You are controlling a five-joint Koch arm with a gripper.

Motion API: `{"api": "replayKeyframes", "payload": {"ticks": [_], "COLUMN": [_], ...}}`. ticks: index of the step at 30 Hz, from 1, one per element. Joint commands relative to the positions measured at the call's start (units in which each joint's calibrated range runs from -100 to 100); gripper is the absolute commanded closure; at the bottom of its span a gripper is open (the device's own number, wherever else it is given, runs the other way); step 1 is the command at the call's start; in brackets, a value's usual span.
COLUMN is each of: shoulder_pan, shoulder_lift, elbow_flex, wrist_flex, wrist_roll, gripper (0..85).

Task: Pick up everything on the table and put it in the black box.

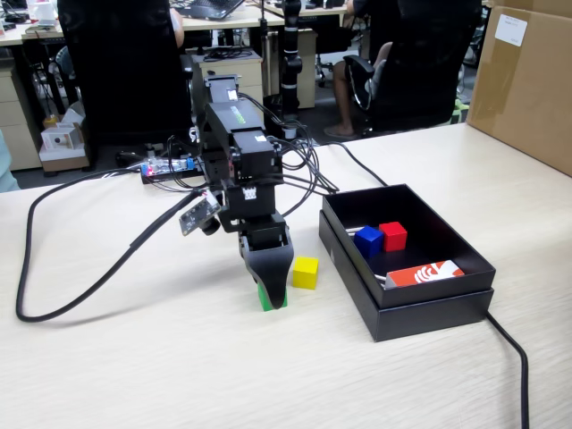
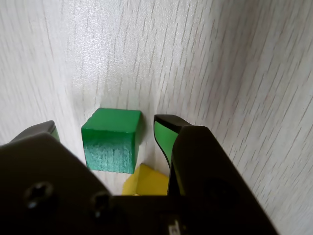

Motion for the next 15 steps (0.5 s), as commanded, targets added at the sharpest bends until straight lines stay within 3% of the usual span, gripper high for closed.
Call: {"api": "replayKeyframes", "payload": {"ticks": [1,4,5,12,15], "shoulder_pan": [0.0,0.0,0.0,0.8,3.9], "shoulder_lift": [-1.1,-3.0,-4.2,-21.6,-31.0], "elbow_flex": [3.4,4.3,4.3,3.0,0.7], "wrist_flex": [0.6,0.6,0.6,0.5,0.5], "wrist_roll": [0.7,1.6,1.6,1.4,1.6], "gripper": [52.7,76.3,80.7,80.9,80.7]}}
